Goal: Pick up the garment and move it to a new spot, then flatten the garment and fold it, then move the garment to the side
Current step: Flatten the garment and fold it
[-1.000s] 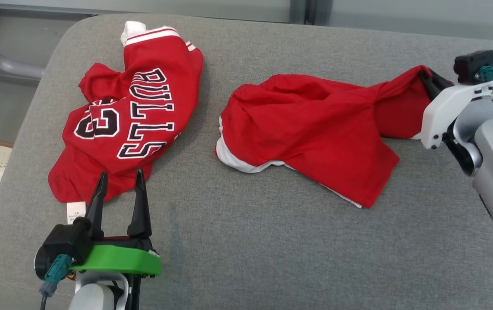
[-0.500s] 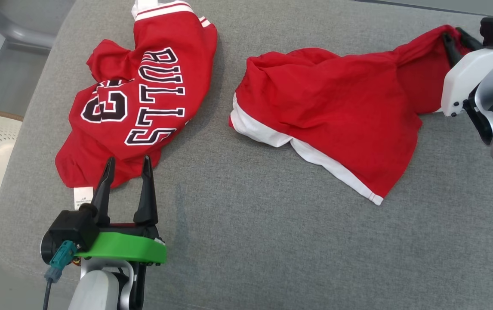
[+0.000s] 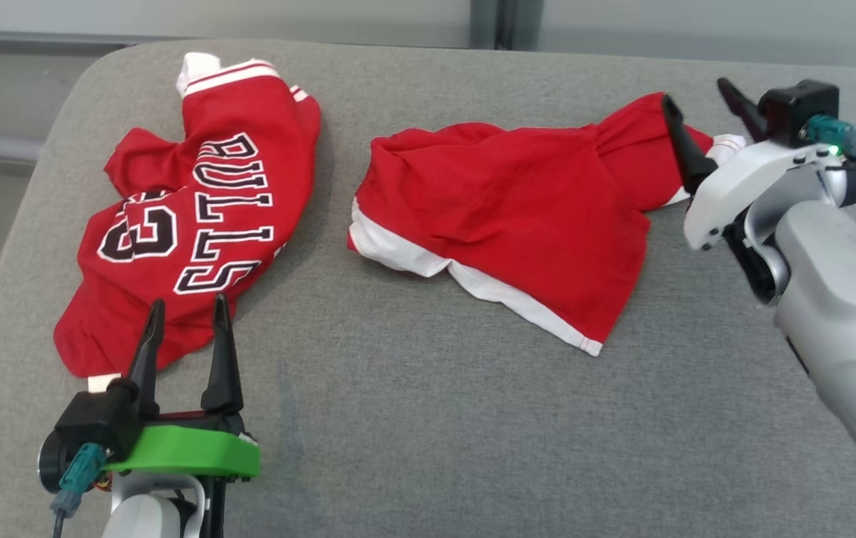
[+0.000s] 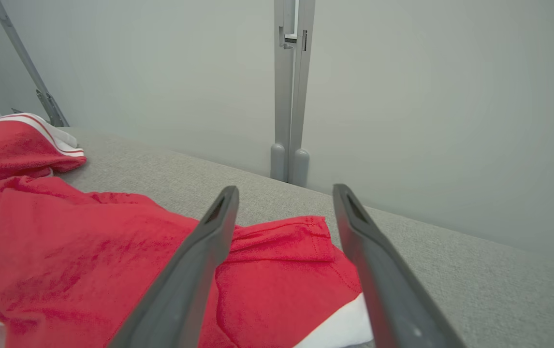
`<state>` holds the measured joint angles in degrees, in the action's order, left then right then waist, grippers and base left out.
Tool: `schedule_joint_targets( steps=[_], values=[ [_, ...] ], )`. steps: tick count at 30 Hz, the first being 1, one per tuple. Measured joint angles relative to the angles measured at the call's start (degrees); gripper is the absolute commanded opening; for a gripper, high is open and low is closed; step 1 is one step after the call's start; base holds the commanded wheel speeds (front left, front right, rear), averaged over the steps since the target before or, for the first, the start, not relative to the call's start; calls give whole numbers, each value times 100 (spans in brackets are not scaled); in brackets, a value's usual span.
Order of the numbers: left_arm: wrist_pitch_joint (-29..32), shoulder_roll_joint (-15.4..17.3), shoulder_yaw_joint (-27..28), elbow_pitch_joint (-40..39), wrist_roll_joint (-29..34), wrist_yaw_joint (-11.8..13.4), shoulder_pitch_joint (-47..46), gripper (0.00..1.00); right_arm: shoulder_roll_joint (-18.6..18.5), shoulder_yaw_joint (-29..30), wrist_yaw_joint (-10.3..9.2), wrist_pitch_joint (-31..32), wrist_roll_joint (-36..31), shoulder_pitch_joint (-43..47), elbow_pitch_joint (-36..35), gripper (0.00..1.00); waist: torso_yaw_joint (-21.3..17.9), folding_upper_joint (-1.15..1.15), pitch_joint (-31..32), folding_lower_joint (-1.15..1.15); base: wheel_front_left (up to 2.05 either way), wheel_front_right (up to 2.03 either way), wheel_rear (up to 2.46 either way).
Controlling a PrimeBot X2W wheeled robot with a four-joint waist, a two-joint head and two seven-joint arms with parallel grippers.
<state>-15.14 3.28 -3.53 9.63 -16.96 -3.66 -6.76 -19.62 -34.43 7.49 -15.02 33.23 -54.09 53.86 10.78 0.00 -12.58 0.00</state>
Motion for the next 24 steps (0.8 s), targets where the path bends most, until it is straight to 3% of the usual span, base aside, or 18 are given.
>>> schedule_joint_targets(
  steps=[14, 24],
  values=[
    [0, 154, 390, -224, 71, 75, 343, 100, 460, 1439, 0, -3, -779, 2312, -2468, 100, -1030, 0, 537, -1, 0, 0, 0],
    [0, 115, 247, -238, 145, 64, 428, 100, 832, 1887, 0, -2, -910, 3708, -3106, 100, -1291, 0, 776, -1, 0, 0, 0]
  ],
)
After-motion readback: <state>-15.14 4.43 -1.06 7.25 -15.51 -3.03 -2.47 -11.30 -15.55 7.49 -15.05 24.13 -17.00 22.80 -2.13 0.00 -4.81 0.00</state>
